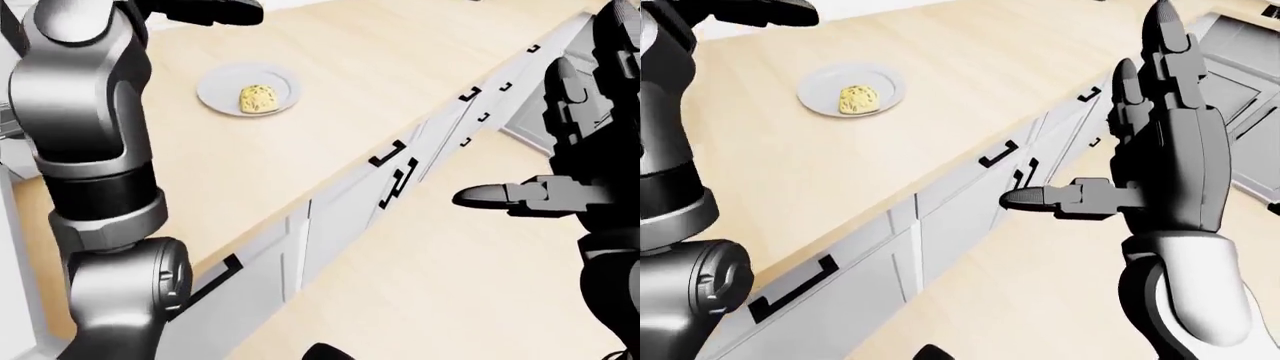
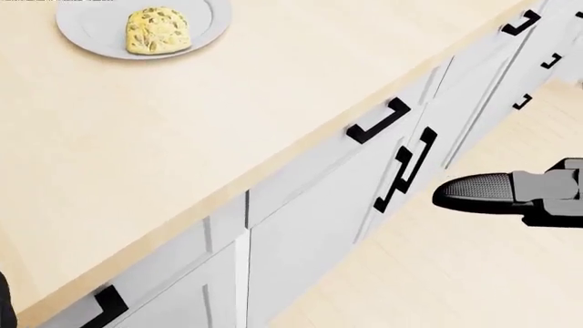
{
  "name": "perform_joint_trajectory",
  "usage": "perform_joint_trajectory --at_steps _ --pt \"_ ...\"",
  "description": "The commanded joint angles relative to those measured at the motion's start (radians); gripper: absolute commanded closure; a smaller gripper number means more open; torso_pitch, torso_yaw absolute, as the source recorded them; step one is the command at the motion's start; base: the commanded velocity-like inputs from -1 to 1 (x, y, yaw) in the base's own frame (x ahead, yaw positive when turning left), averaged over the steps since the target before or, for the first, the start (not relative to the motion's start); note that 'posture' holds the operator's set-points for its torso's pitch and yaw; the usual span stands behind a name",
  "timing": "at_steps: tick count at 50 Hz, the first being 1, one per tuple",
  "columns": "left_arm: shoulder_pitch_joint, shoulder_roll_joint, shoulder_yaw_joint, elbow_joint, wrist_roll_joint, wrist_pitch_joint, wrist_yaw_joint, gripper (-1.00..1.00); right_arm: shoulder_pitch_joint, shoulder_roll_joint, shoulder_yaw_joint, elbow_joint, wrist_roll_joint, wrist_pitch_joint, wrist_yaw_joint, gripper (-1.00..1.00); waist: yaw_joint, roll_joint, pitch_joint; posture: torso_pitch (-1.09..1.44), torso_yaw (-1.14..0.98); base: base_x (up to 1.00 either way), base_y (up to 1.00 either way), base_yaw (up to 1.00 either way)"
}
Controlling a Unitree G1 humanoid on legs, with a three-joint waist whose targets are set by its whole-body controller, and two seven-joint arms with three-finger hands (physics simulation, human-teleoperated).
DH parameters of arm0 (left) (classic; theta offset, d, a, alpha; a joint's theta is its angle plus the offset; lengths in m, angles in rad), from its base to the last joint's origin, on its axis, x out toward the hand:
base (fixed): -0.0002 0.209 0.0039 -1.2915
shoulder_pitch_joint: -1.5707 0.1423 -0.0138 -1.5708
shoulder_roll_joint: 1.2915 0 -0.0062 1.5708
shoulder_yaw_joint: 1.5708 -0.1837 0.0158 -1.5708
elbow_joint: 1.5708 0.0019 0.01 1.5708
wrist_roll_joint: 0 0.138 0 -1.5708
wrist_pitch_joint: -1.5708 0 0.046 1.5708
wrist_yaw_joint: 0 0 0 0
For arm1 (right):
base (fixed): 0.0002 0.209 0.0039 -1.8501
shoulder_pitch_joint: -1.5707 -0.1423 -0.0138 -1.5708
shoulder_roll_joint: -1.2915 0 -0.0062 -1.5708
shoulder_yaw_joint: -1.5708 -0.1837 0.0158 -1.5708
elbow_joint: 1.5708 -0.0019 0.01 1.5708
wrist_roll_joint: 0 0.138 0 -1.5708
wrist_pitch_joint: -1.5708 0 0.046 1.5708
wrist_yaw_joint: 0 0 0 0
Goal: Pick the scone from the rack and place it on the plate on the counter.
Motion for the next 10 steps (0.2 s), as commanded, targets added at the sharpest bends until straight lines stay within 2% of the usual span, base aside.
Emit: perform_joint_trajectory --at_steps 1,5,10 --pt "-0.034 0.016 0.004 -0.084 -0.01 0.039 0.003 -1.0 -0.017 -0.016 -0.022 -0.012 -0.009 -0.028 -0.006 -1.0 -0.001 0.007 -0.033 0.13 -0.95 0.0 0.0 0.0" --pt "0.005 0.028 0.014 -0.217 -0.029 0.134 0.001 -1.0 -0.01 -0.027 -0.024 -0.012 0.011 -0.037 -0.019 -1.0 -0.003 0.008 -0.044 0.1 -0.95 0.0 0.0 0.0" --pt "0.027 0.043 0.025 -0.304 -0.048 0.202 0.006 -1.0 -0.015 -0.012 -0.009 -0.012 -0.014 -0.035 -0.012 -1.0 -0.008 0.012 -0.07 0.05 -0.95 0.0 0.0 0.0"
